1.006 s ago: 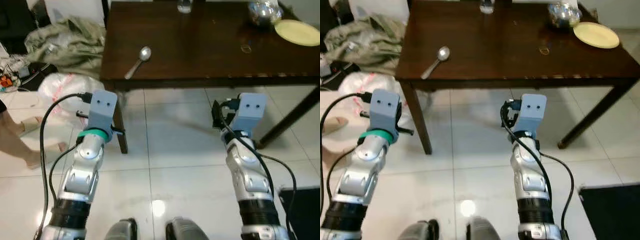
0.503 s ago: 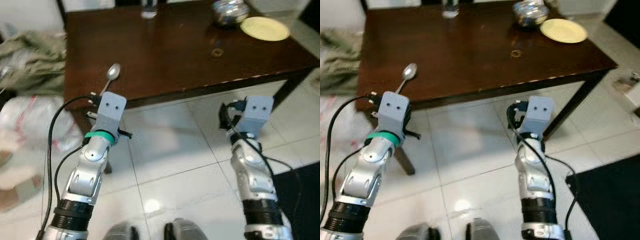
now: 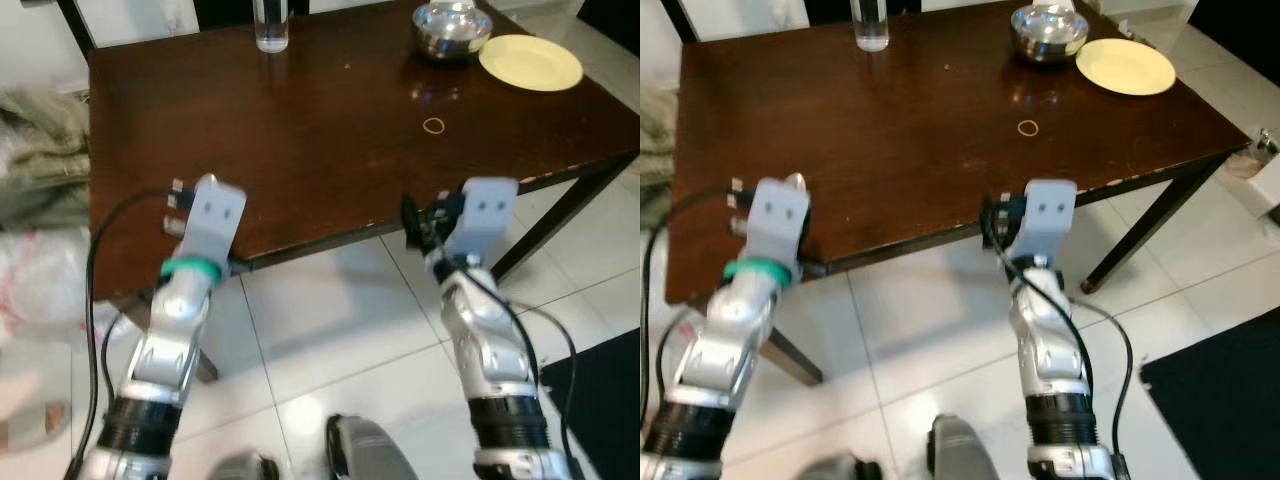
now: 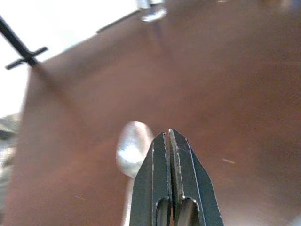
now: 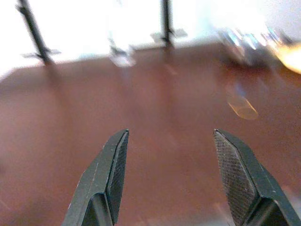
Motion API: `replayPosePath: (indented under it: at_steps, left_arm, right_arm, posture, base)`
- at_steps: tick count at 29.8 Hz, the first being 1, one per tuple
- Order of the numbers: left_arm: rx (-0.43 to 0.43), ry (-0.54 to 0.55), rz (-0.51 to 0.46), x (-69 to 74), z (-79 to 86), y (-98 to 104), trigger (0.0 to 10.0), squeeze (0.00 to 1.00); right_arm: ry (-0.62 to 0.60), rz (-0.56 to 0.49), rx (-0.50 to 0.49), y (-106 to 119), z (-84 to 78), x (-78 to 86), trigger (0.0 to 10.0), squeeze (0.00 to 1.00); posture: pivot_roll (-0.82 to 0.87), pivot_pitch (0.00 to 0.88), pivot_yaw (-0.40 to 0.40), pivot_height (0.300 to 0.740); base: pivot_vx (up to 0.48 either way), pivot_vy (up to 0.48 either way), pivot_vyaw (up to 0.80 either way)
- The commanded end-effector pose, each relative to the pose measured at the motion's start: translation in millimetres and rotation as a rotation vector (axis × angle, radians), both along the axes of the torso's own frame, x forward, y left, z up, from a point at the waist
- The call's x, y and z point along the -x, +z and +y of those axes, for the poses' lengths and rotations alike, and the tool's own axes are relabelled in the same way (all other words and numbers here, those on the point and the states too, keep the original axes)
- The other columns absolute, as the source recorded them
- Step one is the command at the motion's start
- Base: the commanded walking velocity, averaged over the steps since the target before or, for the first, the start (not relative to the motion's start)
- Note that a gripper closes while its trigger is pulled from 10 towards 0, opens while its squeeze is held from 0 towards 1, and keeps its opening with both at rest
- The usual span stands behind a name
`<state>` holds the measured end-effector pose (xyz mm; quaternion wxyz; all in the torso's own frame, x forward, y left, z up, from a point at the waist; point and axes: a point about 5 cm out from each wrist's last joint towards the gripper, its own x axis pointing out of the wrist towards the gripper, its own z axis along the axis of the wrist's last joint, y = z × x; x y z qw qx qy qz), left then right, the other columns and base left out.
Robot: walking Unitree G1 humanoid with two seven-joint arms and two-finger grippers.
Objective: Setting the table
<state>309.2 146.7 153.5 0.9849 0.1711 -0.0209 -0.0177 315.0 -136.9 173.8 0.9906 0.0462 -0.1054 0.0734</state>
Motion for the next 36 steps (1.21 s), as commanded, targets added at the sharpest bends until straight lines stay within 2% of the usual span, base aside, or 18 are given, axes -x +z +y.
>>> replayPosePath:
  at_steps: [1, 3, 4, 5, 7, 8, 9, 10, 13, 14, 15, 16, 21, 22, 29, 34, 36]
  left_arm:
    - [-0.028, 0.027, 0.005, 2.5, 6.8, -3.8, 10.0, 0.00]
    - [-0.027, 0.022, 0.007, 1.4, 8.4, -2.3, 10.0, 0.00]
    - [0.022, -0.019, 0.053, -2.5, 10.6, -0.2, 10.0, 0.00]
    - [0.022, -0.019, 0.053, -2.5, 10.6, -0.2, 10.0, 0.00]
    - [0.068, -0.064, 0.133, -9.8, 14.8, -0.6, 10.0, 0.00]
    - [0.068, -0.064, 0.133, -9.8, 14.8, -0.6, 10.0, 0.00]
    - [0.088, -0.085, 0.231, -18.6, 21.7, -5.3, 10.0, 0.00]
    - [0.088, -0.085, 0.231, -18.6, 21.7, -5.3, 10.0, 0.00]
    - [0.099, -0.112, 0.309, -26.3, 27.5, -7.6, 10.0, 0.00]
    - [0.099, -0.144, 0.332, -31.6, 29.5, -5.0, 10.0, 0.27]
    - [0.098, -0.165, 0.340, -34.7, 30.4, -2.5, 10.0, 0.27]
    - [0.090, -0.176, 0.353, -38.1, 32.1, -0.9, 10.0, 1.00]
    - [0.071, -0.171, 0.410, -45.4, 37.8, -7.8, 10.0, 1.00]
    - [0.074, -0.162, 0.422, -46.0, 38.4, -11.7, 10.0, 0.00]
    - [0.096, -0.164, 0.458, -46.1, 35.9, -21.6, 10.0, 0.00]
    - [0.074, -0.146, 0.495, -44.0, 33.7, -32.6, 10.0, 0.00]
    - [0.045, -0.112, 0.526, -40.5, 35.3, -44.6, 10.0, 0.00]
  right_arm:
    - [0.049, 0.014, -0.002, -2.1, 9.7, 2.4, 10.0, 0.00]
    - [0.059, 0.007, 0.000, 0.2, 12.1, 2.6, 10.0, 0.00]
    - [0.062, 0.001, 0.011, 1.8, 14.2, 2.3, 10.0, 0.00]
    - [0.062, 0.001, 0.011, 1.8, 14.2, 2.3, 10.0, 0.00]
    - [0.059, 0.006, 0.018, 0.4, 14.5, 1.4, 10.0, 0.00]
    - [0.059, 0.006, 0.018, 0.4, 14.5, 1.4, 10.0, 0.00]
    - [0.059, 0.013, 0.021, -1.3, 14.1, 1.1, 10.0, 0.00]
    - [0.059, 0.013, 0.021, -1.3, 14.1, 1.1, 10.0, 0.00]
    - [0.059, 0.018, 0.023, -2.7, 13.9, 1.2, 10.0, 0.00]
    - [0.060, 0.023, 0.025, -3.4, 13.4, 1.6, 10.0, 0.00]
    - [0.061, 0.026, 0.026, -3.8, 13.1, 1.9, 10.0, 0.00]
    - [0.062, 0.029, 0.027, -4.4, 12.8, 2.2, 10.0, 0.00]
    - [0.065, 0.039, 0.030, -5.3, 12.6, 2.8, 10.0, 0.00]
    - [0.065, 0.040, 0.030, -5.6, 13.0, 2.8, 10.0, 0.00]
    - [0.067, 0.045, 0.031, -6.5, 13.9, 2.7, 10.0, 0.00]
    - [0.066, 0.049, 0.031, -7.2, 13.6, 2.4, 10.0, 0.00]
    - [0.066, 0.054, 0.031, -8.5, 13.2, 2.7, 10.0, 0.00]
  posture:
    - [-0.15, 0.052, 0.050, 0.740]
    - [-0.15, 0.053, 0.048, 0.740]
    - [-0.15, 0.054, 0.047, 0.740]
    - [-0.15, 0.054, 0.047, 0.740]
    - [-0.14, 0.055, 0.044, 0.740]
    - [-0.14, 0.055, 0.044, 0.740]
    - [-0.14, 0.055, 0.041, 0.740]
    - [-0.14, 0.055, 0.041, 0.740]
    - [-0.14, 0.055, 0.041, 0.740]
    - [-0.15, 0.051, 0.038, 0.740]
    - [-0.15, 0.051, 0.038, 0.740]
    - [-0.15, 0.051, 0.035, 0.740]
    - [-0.15, 0.052, 0.033, 0.740]
    - [-0.15, 0.053, 0.034, 0.740]
    - [-0.16, 0.052, 0.033, 0.740]
    - [-0.16, 0.049, 0.035, 0.740]
    - [-0.16, 0.047, 0.037, 0.740]
  base:
    - [0.000, 0.000, 0.00]
    - [0.000, 0.000, 0.00]
    - [0.000, 0.000, 0.00]
    - [0.000, 0.000, 0.00]
    - [0.000, 0.000, 0.00]
    - [0.000, 0.000, 0.00]
    - [0.000, 0.000, 0.00]
    - [0.000, 0.000, 0.00]
    - [0.000, 0.000, 0.00]
    - [0.000, 0.000, 0.00]
    - [0.000, 0.000, 0.00]
    - [0.000, 0.000, 0.00]
    - [0.000, 0.000, 0.00]
    - [0.000, 0.000, 0.00]
    - [0.000, 0.000, 0.00]
    - [0.000, 0.000, 0.00]
    - [0.000, 0.000, 0.00]
